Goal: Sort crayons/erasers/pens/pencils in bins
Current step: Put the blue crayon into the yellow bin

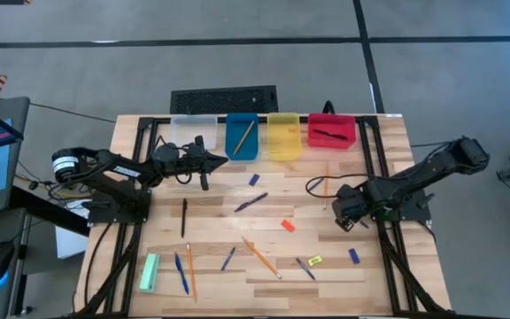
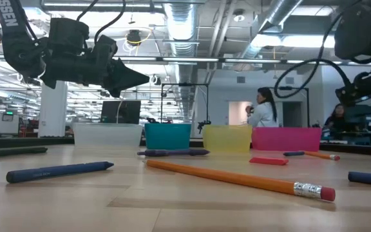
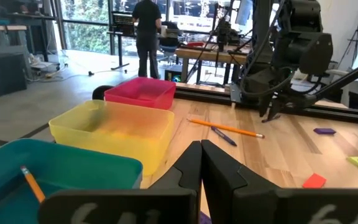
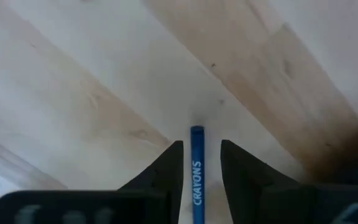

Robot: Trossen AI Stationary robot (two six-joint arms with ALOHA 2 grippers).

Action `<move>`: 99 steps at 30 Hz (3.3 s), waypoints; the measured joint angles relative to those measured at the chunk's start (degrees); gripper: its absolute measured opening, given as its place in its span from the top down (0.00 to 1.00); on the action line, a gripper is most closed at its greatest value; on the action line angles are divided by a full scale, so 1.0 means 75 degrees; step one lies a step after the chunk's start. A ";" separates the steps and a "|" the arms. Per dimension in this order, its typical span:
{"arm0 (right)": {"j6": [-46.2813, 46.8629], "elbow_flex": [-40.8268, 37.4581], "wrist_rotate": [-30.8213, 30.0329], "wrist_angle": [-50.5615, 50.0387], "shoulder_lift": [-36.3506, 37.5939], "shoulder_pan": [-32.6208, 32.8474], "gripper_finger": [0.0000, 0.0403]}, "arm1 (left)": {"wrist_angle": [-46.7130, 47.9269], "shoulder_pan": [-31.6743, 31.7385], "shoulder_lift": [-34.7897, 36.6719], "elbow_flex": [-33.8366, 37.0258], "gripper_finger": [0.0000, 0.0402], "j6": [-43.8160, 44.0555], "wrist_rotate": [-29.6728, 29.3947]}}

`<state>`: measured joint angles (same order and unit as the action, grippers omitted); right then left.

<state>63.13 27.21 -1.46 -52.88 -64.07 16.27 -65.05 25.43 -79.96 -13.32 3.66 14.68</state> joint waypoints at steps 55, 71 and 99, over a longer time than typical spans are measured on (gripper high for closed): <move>-0.2423 0.0751 0.0708 0.1739 -0.1465 -0.0870 0.94 | -0.0013 -0.0003 0.0000 0.0000 1.00 -0.0055 0.0099; -0.3898 0.1870 0.1123 0.3579 -0.1772 -0.2507 0.93 | 0.0002 -0.0003 0.0000 0.0000 1.00 -0.0082 0.0118; -0.5093 0.2426 0.1974 0.7474 -0.4188 -0.4083 0.74 | 0.0007 -0.0003 0.0000 -0.0003 1.00 -0.0029 0.0163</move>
<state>24.94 45.40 13.34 3.17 -95.48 -14.35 -64.99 25.41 -79.96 -13.34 3.44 15.90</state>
